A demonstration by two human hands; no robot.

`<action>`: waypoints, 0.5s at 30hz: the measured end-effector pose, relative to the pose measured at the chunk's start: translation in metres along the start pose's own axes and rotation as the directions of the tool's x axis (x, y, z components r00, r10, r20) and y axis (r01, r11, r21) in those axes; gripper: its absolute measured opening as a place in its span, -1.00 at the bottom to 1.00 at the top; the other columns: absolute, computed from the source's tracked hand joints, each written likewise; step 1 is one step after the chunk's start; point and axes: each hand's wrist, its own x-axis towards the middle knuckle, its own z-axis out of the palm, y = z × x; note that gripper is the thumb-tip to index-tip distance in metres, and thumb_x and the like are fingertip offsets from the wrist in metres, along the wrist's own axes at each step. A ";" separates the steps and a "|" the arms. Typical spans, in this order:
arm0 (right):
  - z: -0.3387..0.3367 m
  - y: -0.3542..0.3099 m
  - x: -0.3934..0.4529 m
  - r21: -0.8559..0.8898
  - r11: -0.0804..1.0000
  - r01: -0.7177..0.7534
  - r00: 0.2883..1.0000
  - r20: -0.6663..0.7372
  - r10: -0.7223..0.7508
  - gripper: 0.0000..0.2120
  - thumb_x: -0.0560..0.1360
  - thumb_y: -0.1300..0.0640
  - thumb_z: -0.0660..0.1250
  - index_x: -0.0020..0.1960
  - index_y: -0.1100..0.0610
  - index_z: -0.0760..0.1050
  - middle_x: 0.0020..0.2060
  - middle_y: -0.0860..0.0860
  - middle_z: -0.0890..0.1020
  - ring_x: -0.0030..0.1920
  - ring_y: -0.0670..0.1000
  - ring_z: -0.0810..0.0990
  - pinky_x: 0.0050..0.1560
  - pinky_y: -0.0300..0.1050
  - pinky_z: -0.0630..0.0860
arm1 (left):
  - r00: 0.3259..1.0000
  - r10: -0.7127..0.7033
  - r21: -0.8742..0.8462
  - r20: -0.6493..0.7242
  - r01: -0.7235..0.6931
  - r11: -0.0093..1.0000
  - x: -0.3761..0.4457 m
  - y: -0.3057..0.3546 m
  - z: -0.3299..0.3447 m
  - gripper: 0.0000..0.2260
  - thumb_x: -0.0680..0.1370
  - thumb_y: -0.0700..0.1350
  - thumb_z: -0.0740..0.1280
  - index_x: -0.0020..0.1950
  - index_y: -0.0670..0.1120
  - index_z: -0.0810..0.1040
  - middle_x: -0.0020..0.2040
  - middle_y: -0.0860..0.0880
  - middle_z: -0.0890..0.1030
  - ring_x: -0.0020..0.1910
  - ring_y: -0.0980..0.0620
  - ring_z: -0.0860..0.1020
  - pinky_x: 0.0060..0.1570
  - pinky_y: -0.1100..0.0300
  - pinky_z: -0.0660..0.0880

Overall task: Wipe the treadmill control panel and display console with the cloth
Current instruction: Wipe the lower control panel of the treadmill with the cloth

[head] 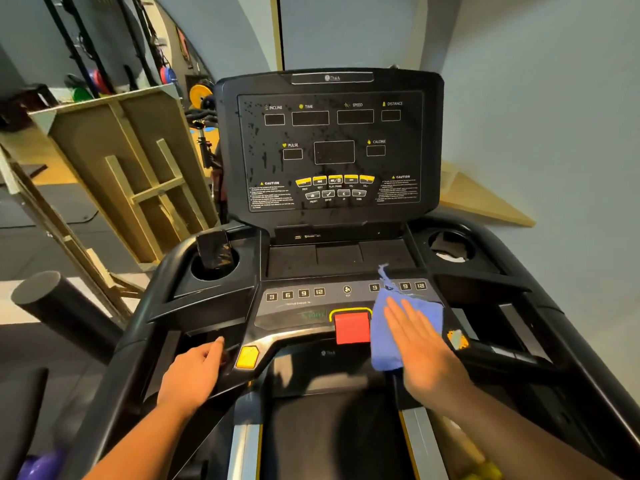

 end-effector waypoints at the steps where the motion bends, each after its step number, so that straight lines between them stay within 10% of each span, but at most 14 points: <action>1: -0.001 0.008 -0.002 -0.007 0.996 -0.093 0.996 0.014 0.093 -0.18 0.34 0.27 0.38 0.53 0.30 0.11 0.52 0.23 0.28 0.51 0.25 0.29 0.48 0.04 0.04 | 1.000 0.005 0.005 0.001 -0.005 1.000 0.000 -0.001 0.001 -0.58 0.72 0.15 0.05 -0.07 0.04 0.62 -0.23 0.08 0.61 -0.21 0.12 0.55 -0.04 0.06 0.42; 3: -0.015 0.012 0.017 -0.001 0.968 -0.249 0.962 0.111 0.248 -0.49 0.49 0.23 0.37 0.38 0.26 0.30 0.46 0.14 0.40 0.48 0.17 0.37 0.46 -0.11 0.12 | 1.000 0.011 -0.003 -0.006 -0.011 1.000 0.000 -0.001 0.001 -0.58 0.72 0.15 0.06 -0.10 0.04 0.63 -0.23 0.07 0.64 -0.21 0.12 0.57 -0.09 0.08 0.43; 6: -0.041 -0.023 0.059 0.084 0.916 -0.393 0.912 0.161 0.377 -0.35 0.54 0.12 0.31 0.55 0.24 0.16 0.56 0.10 0.21 0.56 0.15 0.20 0.55 -0.02 0.01 | 1.000 0.007 0.005 -0.001 -0.007 1.000 0.002 -0.002 0.001 -0.58 0.71 0.16 0.07 -0.12 0.05 0.62 -0.24 0.08 0.63 -0.21 0.11 0.57 -0.09 0.08 0.45; 10: -0.036 -0.074 0.051 0.140 0.989 -0.042 0.990 0.138 0.022 -0.21 0.26 0.16 0.51 0.44 0.31 0.38 0.41 0.22 0.48 0.41 0.24 0.47 0.46 0.08 0.32 | 1.000 0.006 -0.001 -0.001 -0.006 1.000 0.005 -0.006 0.004 -0.60 0.71 0.18 0.06 -0.02 0.07 0.64 -0.22 0.08 0.66 -0.20 0.11 0.61 -0.12 0.10 0.49; 12: -0.021 -0.055 0.025 0.079 0.984 0.157 0.987 0.024 -0.159 -0.24 0.32 0.23 0.18 0.52 0.35 0.22 0.50 0.29 0.31 0.50 0.30 0.29 0.54 0.15 0.18 | 1.000 0.005 0.007 0.002 -0.005 1.000 0.005 -0.007 0.005 -0.60 0.71 0.18 0.05 0.00 0.09 0.64 -0.23 0.08 0.67 -0.20 0.11 0.62 -0.13 0.11 0.49; 15: -0.016 -0.005 0.001 0.137 0.989 0.059 0.996 0.054 -0.067 -0.22 0.34 0.30 0.12 0.58 0.23 0.18 0.57 0.12 0.21 0.56 0.19 0.19 0.56 0.06 0.12 | 1.000 0.009 0.017 0.003 -0.009 1.000 0.007 -0.008 0.005 -0.56 0.71 0.19 0.04 -0.09 0.07 0.64 -0.24 0.07 0.67 -0.20 0.09 0.63 -0.07 0.06 0.54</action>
